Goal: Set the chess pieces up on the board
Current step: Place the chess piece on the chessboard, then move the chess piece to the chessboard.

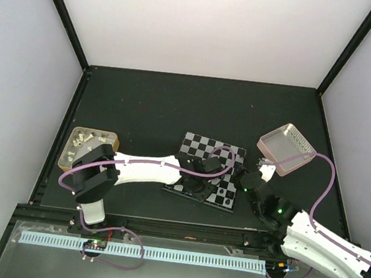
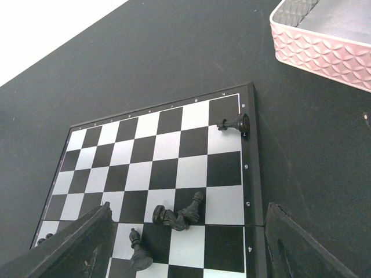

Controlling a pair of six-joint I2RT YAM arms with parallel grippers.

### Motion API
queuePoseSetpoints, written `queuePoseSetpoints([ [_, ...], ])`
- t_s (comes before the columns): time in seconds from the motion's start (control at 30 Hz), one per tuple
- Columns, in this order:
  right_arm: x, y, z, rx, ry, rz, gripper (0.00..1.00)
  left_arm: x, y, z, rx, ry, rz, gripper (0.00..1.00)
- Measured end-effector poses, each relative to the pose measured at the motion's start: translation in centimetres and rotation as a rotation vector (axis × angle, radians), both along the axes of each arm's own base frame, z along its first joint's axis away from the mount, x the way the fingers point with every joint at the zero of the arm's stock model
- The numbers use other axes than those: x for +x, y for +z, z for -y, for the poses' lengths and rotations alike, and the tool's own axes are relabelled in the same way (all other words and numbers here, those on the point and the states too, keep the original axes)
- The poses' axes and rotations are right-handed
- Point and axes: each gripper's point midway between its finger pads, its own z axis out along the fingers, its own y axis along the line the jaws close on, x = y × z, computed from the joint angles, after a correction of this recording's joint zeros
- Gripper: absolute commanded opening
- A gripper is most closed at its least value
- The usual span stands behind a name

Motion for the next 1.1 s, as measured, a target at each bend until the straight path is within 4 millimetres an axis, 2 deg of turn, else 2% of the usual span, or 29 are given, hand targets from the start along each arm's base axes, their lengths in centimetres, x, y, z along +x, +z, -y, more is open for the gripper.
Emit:
queuePoseSetpoints([
  [0.17, 0.0, 0.1, 0.0, 0.003, 0.000, 0.003, 0.73, 0.2, -0.1, -0.3, 0.013, 0.013, 0.011, 0.38],
  [0.4, 0.0, 0.3, 0.0, 0.013, 0.002, 0.008, 0.73, 0.2, 0.5, -0.3, 0.002, 0.026, 0.015, 0.52],
  [0.5, -0.1, 0.6, -0.1, 0.028, 0.007, 0.016, 0.73, 0.5, 2.4, -0.2, -0.047, 0.038, 0.044, 0.54],
  [0.63, -0.1, 0.9, -0.2, 0.039, 0.012, 0.021, 0.73, 1.8, 7.1, -0.5, -0.181, 0.090, 0.121, 0.56],
  [0.7, -0.2, 0.8, -0.3, 0.038, 0.018, 0.018, 0.73, 2.5, 9.0, -1.5, -0.238, 0.133, 0.160, 0.56],
  [0.77, -0.2, 0.7, -0.5, 0.035, 0.029, 0.013, 0.73, 3.4, 9.9, -3.0, -0.271, 0.188, 0.194, 0.56],
  [0.93, -0.2, 0.0, -1.5, 0.006, 0.083, -0.012, 0.73, 5.2, 9.6, -7.6, -0.292, 0.330, 0.240, 0.56],
  [1.03, 0.1, -0.6, -3.1, -0.030, 0.157, -0.048, 0.72, 6.0, 9.5, -10.7, -0.319, 0.416, 0.274, 0.59],
  [1.1, 0.3, -0.8, -4.5, -0.054, 0.217, -0.081, 0.70, 6.4, 9.9, -12.3, -0.351, 0.466, 0.304, 0.64],
])
